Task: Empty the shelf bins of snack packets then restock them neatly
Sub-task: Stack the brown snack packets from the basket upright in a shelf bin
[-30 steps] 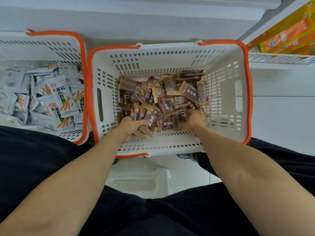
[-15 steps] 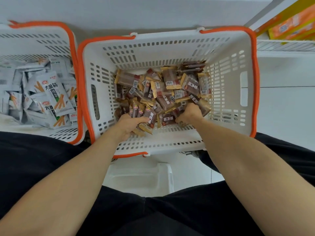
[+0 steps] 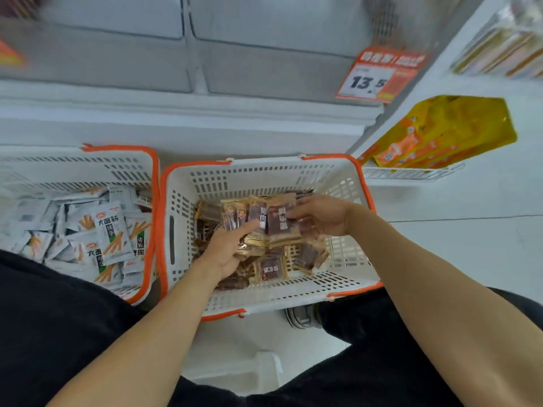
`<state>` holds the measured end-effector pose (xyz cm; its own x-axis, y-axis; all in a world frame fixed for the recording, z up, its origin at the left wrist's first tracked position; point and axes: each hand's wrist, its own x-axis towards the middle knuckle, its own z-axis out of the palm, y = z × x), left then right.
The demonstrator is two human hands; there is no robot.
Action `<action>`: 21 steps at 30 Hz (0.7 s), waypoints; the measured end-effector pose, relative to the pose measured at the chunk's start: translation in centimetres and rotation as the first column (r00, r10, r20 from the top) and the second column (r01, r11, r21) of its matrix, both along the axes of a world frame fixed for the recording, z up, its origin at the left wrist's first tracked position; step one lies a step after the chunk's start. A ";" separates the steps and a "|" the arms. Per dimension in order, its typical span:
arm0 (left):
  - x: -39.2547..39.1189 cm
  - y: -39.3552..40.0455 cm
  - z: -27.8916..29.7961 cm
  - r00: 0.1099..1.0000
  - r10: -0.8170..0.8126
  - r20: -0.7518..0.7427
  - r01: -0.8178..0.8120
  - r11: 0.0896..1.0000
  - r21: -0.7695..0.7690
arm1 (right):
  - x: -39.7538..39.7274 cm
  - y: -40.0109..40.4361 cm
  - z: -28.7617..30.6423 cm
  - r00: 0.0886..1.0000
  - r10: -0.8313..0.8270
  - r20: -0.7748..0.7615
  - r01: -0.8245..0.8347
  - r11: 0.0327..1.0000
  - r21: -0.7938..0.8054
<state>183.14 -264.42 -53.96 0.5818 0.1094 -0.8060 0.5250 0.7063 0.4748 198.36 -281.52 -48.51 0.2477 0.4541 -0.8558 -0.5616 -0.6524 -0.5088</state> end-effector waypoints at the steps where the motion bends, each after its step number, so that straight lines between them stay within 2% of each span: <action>1: 0.2 0.0 1.4 0.999 0.020 0.039 -0.020 1.000 -0.015 | 0.1 0.3 1.2 0.996 0.020 0.085 -0.019 1.000 -0.015; 3: 0.6 0.3 3.3 0.990 0.058 0.128 -0.051 0.997 -0.058 | 0.2 0.7 3.8 0.977 0.041 0.208 -0.037 0.999 -0.027; 5: 0.8 0.9 4.8 0.982 0.069 0.174 -0.062 0.997 -0.047 | 0.0 0.9 6.7 0.962 0.053 0.269 -0.059 0.998 0.014; 9: 0.9 2.4 8.0 0.968 -0.003 0.250 0.000 1.000 0.012 | 0.1 1.3 10.9 0.885 0.108 0.453 -0.146 0.988 0.048; 13: 1.6 4.3 12.1 0.940 -0.094 0.327 0.061 0.992 0.110 | -0.7 2.7 12.5 0.815 -0.185 0.549 0.038 0.963 0.268; 15: 2.1 5.5 14.0 0.934 -0.148 0.327 0.096 0.981 0.168 | -0.7 3.3 13.2 0.781 -0.250 0.572 0.051 0.939 0.340; 17: 2.4 6.9 15.5 0.926 -0.202 0.320 0.141 0.969 0.205 | -0.3 3.4 13.8 0.750 -0.214 0.626 -0.034 0.933 0.359; 19: 2.5 8.2 16.7 0.913 -0.253 0.319 0.198 0.960 0.195 | 0.1 3.4 14.5 0.656 -0.092 0.749 -0.191 0.940 0.282; 21: 2.5 8.9 17.4 0.888 -0.318 0.333 0.262 0.944 0.202 | 0.1 3.4 14.7 0.603 -0.043 0.797 -0.253 0.936 0.242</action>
<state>185.61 -255.56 -36.53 0.8500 -0.0069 -0.5267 0.4715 0.4559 0.7549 198.50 -278.14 -33.79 0.6815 0.7126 -0.1665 0.2115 -0.4097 -0.8874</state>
